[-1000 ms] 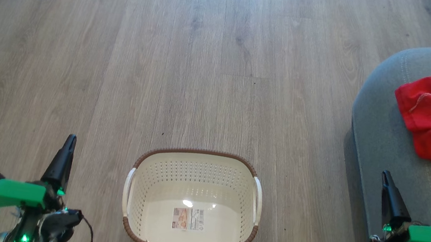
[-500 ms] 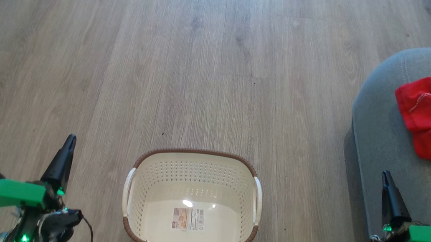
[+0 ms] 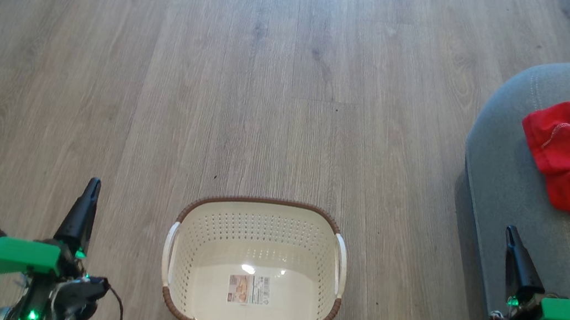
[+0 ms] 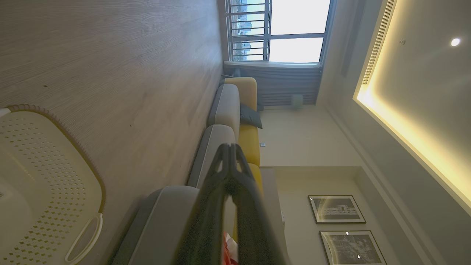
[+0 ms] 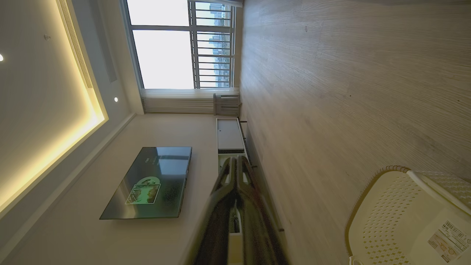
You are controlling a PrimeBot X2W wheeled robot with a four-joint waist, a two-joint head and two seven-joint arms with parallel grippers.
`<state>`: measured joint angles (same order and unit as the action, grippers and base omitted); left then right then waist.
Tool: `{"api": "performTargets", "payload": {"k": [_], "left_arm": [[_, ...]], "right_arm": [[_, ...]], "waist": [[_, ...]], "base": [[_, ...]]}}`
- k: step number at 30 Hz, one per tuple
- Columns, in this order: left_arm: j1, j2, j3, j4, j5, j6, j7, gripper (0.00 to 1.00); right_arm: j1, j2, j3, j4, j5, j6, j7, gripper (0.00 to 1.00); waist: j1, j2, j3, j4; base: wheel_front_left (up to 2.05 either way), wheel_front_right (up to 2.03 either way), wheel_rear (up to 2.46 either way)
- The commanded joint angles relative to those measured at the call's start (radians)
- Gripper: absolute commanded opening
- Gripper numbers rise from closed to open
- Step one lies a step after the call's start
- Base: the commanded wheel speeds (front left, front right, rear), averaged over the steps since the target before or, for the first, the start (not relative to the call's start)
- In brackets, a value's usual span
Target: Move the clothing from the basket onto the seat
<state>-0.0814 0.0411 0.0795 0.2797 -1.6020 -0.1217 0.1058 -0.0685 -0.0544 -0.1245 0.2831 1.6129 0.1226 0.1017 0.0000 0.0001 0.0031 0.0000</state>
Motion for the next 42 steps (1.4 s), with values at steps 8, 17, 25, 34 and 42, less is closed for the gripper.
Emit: {"api": "performTargets", "payload": {"k": [8,17,25,34,42], "left_arm": [[-0.027,0.009,0.034,-0.034,-0.007,-0.009,0.008,0.0],[-0.027,0.009,0.034,-0.034,-0.007,-0.009,0.008,0.0],[-0.027,0.009,0.034,-0.034,-0.007,-0.009,0.007,0.0],[-0.027,0.009,0.034,-0.034,-0.007,-0.009,0.007,0.0],[-0.027,0.009,0.034,-0.034,-0.007,-0.009,0.007,0.0]], "right_arm": [[-0.039,-0.001,0.016,-0.039,0.0,0.008,0.007,0.0],[-0.039,0.0,0.016,-0.039,0.0,0.008,0.008,0.0],[-0.039,0.001,0.015,-0.039,-0.001,0.008,0.008,0.0],[-0.039,0.001,0.014,-0.039,-0.001,0.008,0.009,0.0],[-0.039,0.001,0.014,-0.039,-0.002,0.008,0.009,0.0]], "waist": [[0.0,-0.0001,0.0,0.0],[0.0,-0.0001,0.0,0.0],[0.0,-0.0001,0.0,0.0],[0.0,-0.0001,0.0,0.0],[0.0,-0.0001,0.0,0.0]], "base": [[0.0,0.0,0.0],[0.0,0.0,0.0],[0.0,0.0,0.0],[0.0,0.0,0.0],[0.0,0.0,0.0]]}}
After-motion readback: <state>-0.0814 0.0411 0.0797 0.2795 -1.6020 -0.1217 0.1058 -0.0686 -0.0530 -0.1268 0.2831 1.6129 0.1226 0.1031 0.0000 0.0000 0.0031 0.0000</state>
